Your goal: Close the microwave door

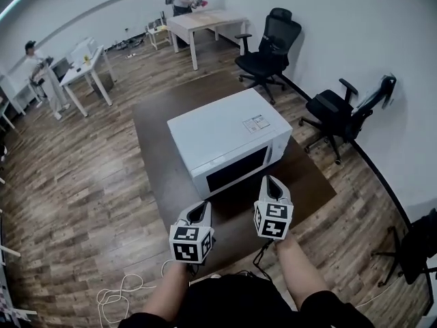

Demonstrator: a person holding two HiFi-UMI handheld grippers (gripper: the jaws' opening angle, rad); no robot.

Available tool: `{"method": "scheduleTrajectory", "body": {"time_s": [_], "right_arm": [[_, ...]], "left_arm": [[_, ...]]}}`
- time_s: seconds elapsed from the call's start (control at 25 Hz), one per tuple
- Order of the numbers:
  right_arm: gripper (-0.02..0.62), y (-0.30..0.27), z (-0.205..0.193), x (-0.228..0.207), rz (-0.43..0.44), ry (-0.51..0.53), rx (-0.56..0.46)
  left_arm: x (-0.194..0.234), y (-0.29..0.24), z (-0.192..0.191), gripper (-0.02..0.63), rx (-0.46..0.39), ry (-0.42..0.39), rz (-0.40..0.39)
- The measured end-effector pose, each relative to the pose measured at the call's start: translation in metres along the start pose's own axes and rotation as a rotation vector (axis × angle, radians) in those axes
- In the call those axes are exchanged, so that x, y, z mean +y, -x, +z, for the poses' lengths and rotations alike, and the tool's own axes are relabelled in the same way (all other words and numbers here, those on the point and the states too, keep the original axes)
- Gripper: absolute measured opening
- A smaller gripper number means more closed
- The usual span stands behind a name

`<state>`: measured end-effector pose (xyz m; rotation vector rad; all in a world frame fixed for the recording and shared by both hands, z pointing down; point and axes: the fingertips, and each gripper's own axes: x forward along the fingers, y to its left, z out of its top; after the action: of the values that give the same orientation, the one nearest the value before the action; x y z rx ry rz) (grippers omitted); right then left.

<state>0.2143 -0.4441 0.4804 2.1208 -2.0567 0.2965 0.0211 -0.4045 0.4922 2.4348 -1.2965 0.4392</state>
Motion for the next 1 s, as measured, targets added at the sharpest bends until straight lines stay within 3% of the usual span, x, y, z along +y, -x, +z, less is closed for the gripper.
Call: {"method": "scheduleTrajectory", "body": {"time_s": [0.32, 1.0], "right_arm": [[0.006, 0.074, 0.012, 0.010, 0.017, -0.047, -0.072], [0.005, 0.108, -0.020, 0.021, 0.065, -0.042, -0.034]], "left_arm": [[-0.022, -0.001, 0.004, 0.009, -0.030, -0.032, -0.059], [-0.050, 0.008, -0.009, 0.009, -0.031, -0.068, -0.109]]}}
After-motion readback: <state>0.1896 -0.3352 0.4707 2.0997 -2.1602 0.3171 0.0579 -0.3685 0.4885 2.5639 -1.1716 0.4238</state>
